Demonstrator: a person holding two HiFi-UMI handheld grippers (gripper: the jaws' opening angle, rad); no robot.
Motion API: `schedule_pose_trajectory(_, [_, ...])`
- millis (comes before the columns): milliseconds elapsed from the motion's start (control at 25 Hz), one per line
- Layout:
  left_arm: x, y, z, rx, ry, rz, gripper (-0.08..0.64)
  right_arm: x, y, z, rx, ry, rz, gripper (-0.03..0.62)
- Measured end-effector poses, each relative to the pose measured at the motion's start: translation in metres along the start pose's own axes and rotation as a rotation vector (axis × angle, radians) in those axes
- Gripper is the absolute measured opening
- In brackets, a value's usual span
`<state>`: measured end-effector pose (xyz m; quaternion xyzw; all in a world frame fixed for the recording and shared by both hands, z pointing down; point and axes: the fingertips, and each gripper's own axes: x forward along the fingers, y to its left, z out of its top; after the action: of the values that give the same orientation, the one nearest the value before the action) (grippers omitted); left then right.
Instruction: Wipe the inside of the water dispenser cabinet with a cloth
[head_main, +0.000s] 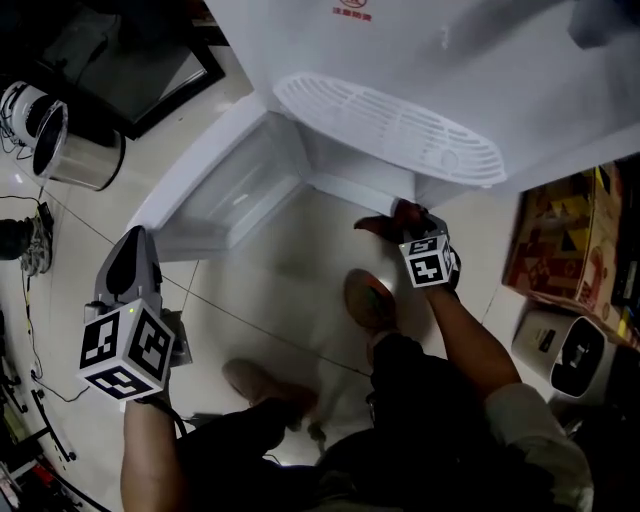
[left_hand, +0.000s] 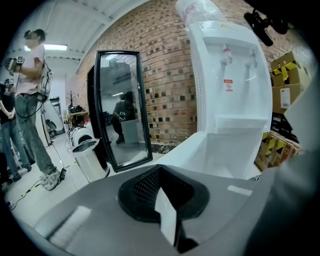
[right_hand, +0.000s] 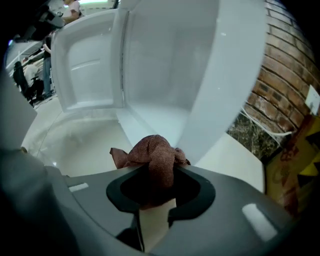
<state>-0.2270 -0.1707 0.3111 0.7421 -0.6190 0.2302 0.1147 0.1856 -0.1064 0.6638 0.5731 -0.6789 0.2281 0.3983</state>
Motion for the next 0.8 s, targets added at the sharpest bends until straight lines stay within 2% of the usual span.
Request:
schedule_pose_trajectory(160, [0.003,0.000,-0.002,-0.003,-0.001,0.009,-0.002,-0.009,-0.016,-0.007,0.068,0.019,0.018,0.129])
schedule_pose_trajectory(320, [-0.003,-0.007,-0.006,-0.013,0.018,0.004,-0.002,-0.049,-0.025,0.007,0.158,-0.035,0.088,0.129])
schedule_pose_trajectory(560, [-0.047,-0.028,0.018,-0.009,-0.036,-0.012,-0.002,-0.148,-0.036,0.027,0.176,-0.120,0.153,0.130])
schedule_pose_trajectory(680, [-0.064,-0.034,0.031,0.057,-0.065,-0.027,-0.002,-0.199,-0.042,0.039,0.193,-0.155,0.182,0.130])
schedule_pose_trajectory(800, [-0.068,-0.031,0.029,0.055,-0.052,-0.041,-0.001,-0.254,-0.046,0.064,0.148,-0.183,0.221,0.130])
